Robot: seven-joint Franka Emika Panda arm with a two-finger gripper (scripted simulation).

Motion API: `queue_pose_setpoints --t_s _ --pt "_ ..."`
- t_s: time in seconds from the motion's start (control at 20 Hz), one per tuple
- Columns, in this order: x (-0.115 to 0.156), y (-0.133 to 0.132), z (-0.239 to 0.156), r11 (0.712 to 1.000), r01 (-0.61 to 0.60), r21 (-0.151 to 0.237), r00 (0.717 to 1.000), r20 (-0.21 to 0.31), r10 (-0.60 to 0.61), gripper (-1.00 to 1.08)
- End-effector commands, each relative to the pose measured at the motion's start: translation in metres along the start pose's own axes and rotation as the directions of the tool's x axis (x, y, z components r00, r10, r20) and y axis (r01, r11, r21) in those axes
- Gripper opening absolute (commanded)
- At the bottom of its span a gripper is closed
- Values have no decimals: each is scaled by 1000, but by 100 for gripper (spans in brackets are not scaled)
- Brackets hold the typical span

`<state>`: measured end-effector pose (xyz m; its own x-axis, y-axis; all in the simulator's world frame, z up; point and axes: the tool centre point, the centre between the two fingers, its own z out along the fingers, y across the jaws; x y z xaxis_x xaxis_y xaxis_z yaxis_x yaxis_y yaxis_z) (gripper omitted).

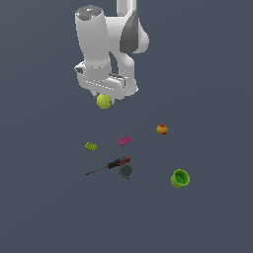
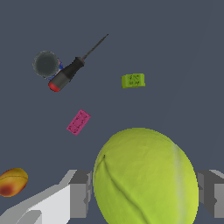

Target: Pick up a designated object from a clutter of objects.

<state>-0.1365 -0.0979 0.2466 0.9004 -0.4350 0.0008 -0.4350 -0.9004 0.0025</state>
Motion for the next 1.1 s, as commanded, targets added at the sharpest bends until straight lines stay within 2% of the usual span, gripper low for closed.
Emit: queue_pose_setpoints --t_s 0.0,0.65,1.05 --pt "-2 0 -22 1000 0 0 1000 -1 0 -100" --pt "-9 2 -135 1000 1 2 1000 0 -1 -100" --pt "-9 1 -180 1000 1 3 1000 1 -1 -100"
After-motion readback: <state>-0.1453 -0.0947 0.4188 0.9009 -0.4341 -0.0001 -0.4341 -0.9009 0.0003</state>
